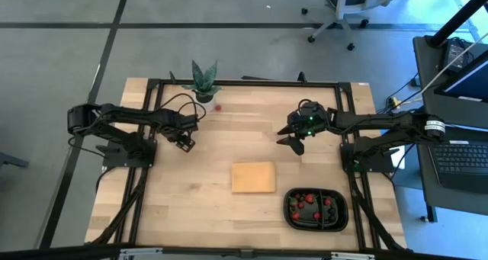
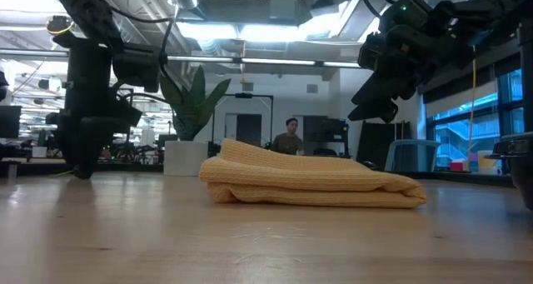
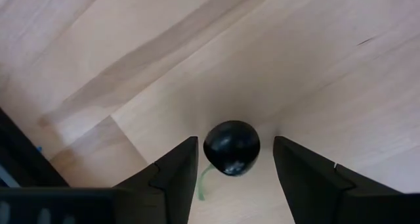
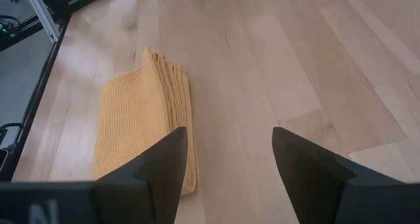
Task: Pick and placing Produce into tupperware
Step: Put the black cherry into the black container, then put the red raspberry into the black container
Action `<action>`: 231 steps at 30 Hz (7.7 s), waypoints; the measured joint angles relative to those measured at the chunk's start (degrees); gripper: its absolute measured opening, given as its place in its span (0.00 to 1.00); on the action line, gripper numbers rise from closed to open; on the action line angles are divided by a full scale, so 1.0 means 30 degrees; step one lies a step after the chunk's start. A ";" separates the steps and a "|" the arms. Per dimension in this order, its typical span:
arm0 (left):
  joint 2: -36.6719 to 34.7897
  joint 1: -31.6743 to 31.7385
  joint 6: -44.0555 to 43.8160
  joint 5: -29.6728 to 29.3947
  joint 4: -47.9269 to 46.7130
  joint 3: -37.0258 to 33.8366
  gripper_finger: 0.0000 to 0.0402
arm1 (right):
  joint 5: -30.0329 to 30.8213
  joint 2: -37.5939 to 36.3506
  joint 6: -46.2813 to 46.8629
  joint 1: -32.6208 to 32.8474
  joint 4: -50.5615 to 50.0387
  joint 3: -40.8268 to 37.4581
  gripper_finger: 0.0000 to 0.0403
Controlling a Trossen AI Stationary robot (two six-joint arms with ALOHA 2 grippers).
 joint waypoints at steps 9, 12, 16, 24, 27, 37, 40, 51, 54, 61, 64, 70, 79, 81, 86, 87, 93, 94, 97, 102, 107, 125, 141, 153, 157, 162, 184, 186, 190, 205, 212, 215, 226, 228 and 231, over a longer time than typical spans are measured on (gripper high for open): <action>0.0007 -0.0007 -0.0015 0.0006 0.0279 -0.0007 0.35 | 0.0000 0.0000 0.0000 0.0000 0.0002 0.0000 0.56; 0.0007 0.0000 -0.0022 -0.0093 0.0283 -0.0015 0.30 | 0.0000 0.0000 -0.0003 0.0000 0.0002 0.0000 0.56; 0.0007 0.0000 0.0028 -0.0117 0.0283 -0.0015 0.27 | 0.0000 0.0000 -0.0007 0.0000 0.0002 0.0000 0.56; 0.0015 -0.0015 0.1200 0.3592 0.0262 0.0545 0.30 | 0.0000 0.0000 0.0015 0.0000 -0.0006 0.0000 0.56; 0.0015 0.0000 0.2058 0.6313 0.0410 0.1124 0.28 | 0.0000 0.0000 0.0022 0.0000 -0.0006 0.0000 0.56; 0.0015 -0.1390 0.3896 1.3571 0.8166 0.2040 0.30 | 0.0000 0.0000 0.0029 0.0000 -0.0006 0.0000 0.56; 0.0015 -0.2238 0.4447 1.4701 1.2425 0.2047 0.29 | 0.0000 0.0000 0.0022 0.0007 -0.0013 0.0000 0.56; 0.0015 -0.5561 0.6502 0.8782 2.0659 0.2069 0.29 | 0.0000 0.0000 0.0007 0.0000 -0.0013 0.0000 0.56; 0.0071 -0.6640 0.7406 0.6680 2.1567 0.2069 0.29 | 0.0000 0.0000 0.0007 0.0005 -0.0013 0.0000 0.56; 0.2793 -0.8489 0.8692 0.4928 2.2442 0.4045 0.29 | 0.0000 0.0000 0.0051 0.0001 0.0270 0.0000 0.56; 0.4926 -0.8901 0.9703 0.4772 2.2344 0.5867 0.29 | -0.0007 0.0000 0.0080 0.0007 0.0337 0.0000 0.56; 0.9001 -0.9557 1.1820 0.4794 2.2129 0.9976 0.30 | 0.0000 0.0000 0.0204 0.0007 0.0342 0.0000 0.56; 1.3857 -1.0262 1.3682 0.4816 2.2168 1.5328 0.30 | -0.0007 0.0000 0.0211 0.0007 0.0220 0.0000 0.56; 1.4823 -1.0324 1.4043 0.4816 2.2183 1.6368 0.30 | -0.0007 0.0000 0.0219 0.0007 0.0220 0.0000 0.56; 1.6994 -1.0353 1.4243 0.4838 2.2102 1.8453 0.29 | -0.0007 -0.0002 0.0219 0.0007 0.0113 0.0000 0.56; 1.7320 -1.0350 1.4243 0.4838 2.2092 1.8801 0.29 | -0.0007 -0.0003 0.0219 0.0007 0.0043 0.0000 0.56; 1.9241 -1.0346 1.4187 0.4845 2.1763 2.0609 0.30 | -0.0007 0.0000 0.0211 0.0007 -0.0187 0.0000 0.56; 1.9458 -1.0350 1.4185 0.4849 2.1674 2.0816 0.29 | -0.0007 0.0000 0.0211 0.0007 -0.0226 0.0000 0.56; 1.9975 -1.0360 1.4178 0.4860 2.1693 2.1189 0.29 | -0.0007 -0.0007 0.0197 0.0007 -0.0194 -0.0153 0.56; 2.0101 -1.0573 1.4558 0.4845 2.1243 2.1252 0.29 | -0.0007 -0.0007 0.0189 0.0007 0.0364 -0.1094 0.56; 2.0101 -1.0934 1.4979 0.4874 2.0887 2.1245 0.30 | -0.0007 -0.0007 0.1111 0.0006 0.1709 -0.2280 0.56; 2.0269 -1.0950 1.4972 0.4852 2.0874 2.1245 0.30 | -0.0007 -0.0007 0.1217 0.0007 0.3382 -0.2710 0.56; 2.0269 -1.0950 1.4960 0.4845 2.0821 2.1245 0.30 | -0.0007 -0.0007 0.1224 0.0007 0.3368 -0.2703 0.56; 2.0269 -1.0950 1.4716 0.4845 2.0821 2.1238 0.30 | -0.0007 -0.0007 0.1224 0.0007 0.3368 -0.2703 0.56; 2.0269 -1.0907 1.4316 0.4845 2.0821 2.1238 0.34 | -0.0007 -0.0007 0.1224 0.0000 0.3368 -0.2696 0.56; 2.0269 -1.0907 1.4326 0.4845 2.0821 2.1238 0.45 | -0.0007 -0.0007 0.1224 0.0001 0.3361 -0.2696 0.56; 1.4947 -0.8650 1.4262 0.2394 0.6775 2.1223 0.53 | -0.0007 -0.0007 0.1224 0.0002 0.3075 -0.2681 0.56; 1.3773 -0.7965 1.3836 0.2273 0.4383 2.1216 0.53 | -0.0009 -0.0007 0.1224 0.0009 0.2970 -0.2681 0.56; 1.1168 -0.6355 1.2844 0.2229 0.1474 2.1216 0.53 | -0.0007 0.0000 0.1209 0.0007 0.2828 -0.2681 0.56; 0.7458 -0.1605 1.5424 0.2113 -0.4591 2.1233 0.53 | -0.0007 0.0000 0.0995 0.0005 0.2799 -0.2681 0.56; 0.8267 -0.0991 1.8711 0.2127 -0.5126 2.1216 0.53 | -0.0007 0.0000 0.0594 0.0000 0.2803 -0.2681 0.56; 0.8694 -0.0873 2.0236 0.2135 -0.4886 2.1223 0.53 | -0.0007 0.0000 0.0513 0.0000 0.2888 -0.2681 0.56; 1.0155 0.0151 2.1656 0.0428 -0.4227 2.1223 0.53 | 0.0015 0.0000 -0.2043 0.0000 0.3783 -0.2681 0.56; 1.0380 0.0202 2.1561 -0.0663 -0.4199 2.1223 0.53 | 0.0023 0.0000 -0.2402 0.0000 0.4241 -0.2681 0.56; 1.0710 0.0182 2.2391 -0.1664 -0.4161 2.1223 0.53 | 0.0029 0.0000 -0.2809 0.0000 0.5030 -0.2681 0.56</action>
